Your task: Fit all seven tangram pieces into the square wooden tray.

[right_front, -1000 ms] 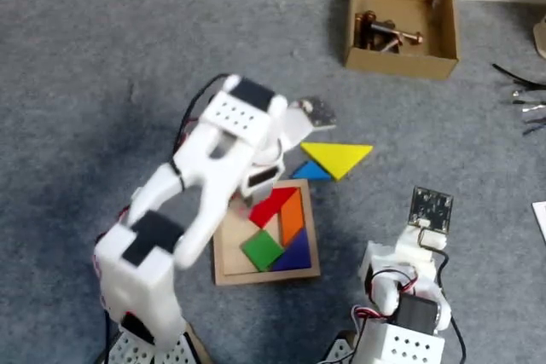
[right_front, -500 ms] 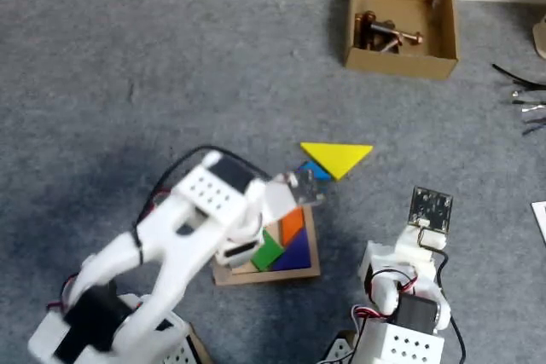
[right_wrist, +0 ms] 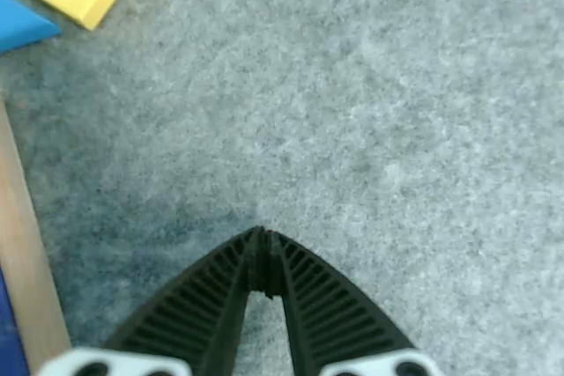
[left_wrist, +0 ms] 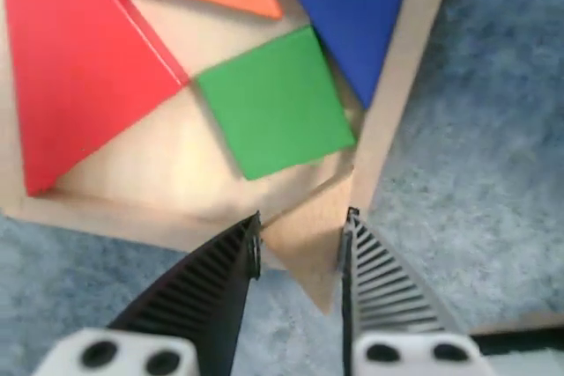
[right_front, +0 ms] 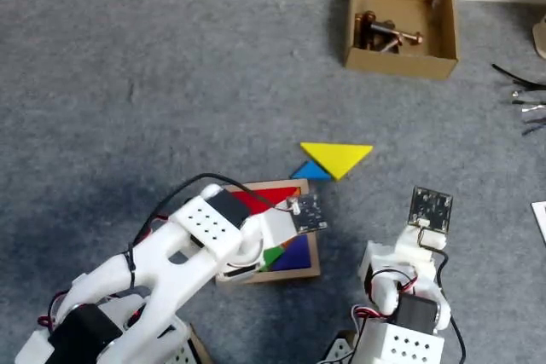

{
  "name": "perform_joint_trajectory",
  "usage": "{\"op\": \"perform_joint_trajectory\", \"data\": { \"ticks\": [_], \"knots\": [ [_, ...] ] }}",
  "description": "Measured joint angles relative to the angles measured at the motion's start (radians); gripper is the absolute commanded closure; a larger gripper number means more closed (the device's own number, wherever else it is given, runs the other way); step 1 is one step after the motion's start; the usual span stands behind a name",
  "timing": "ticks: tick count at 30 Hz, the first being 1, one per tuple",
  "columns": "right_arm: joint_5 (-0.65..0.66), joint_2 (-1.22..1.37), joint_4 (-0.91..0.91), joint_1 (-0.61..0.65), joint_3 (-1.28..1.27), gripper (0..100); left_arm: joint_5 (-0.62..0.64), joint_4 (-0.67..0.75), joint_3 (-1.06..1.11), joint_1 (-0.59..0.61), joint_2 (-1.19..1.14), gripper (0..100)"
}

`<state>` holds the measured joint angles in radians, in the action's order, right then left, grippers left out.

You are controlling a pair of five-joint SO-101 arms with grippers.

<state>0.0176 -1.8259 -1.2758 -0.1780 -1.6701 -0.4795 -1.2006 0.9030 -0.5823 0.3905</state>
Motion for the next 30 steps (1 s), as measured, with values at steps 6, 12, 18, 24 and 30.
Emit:
{"op": "perform_joint_trajectory", "data": {
  "ticks": [6,12,18,24,30],
  "knots": [
    [0.000,0.000,0.000,0.000,0.000,99.4,0.000,0.015,0.000,0.000,0.000,88],
    [0.000,0.000,0.000,0.000,0.000,99.4,0.000,0.015,0.000,0.002,0.000,87],
    [0.000,0.000,0.000,0.000,0.000,99.4,0.000,0.015,0.000,0.002,0.000,87],
    [0.000,0.000,0.000,0.000,0.000,99.4,0.000,0.015,0.011,0.002,0.000,87],
    [0.000,0.000,0.000,0.000,0.000,99.4,-0.048,0.015,0.020,0.002,0.002,87]
  ]
}}
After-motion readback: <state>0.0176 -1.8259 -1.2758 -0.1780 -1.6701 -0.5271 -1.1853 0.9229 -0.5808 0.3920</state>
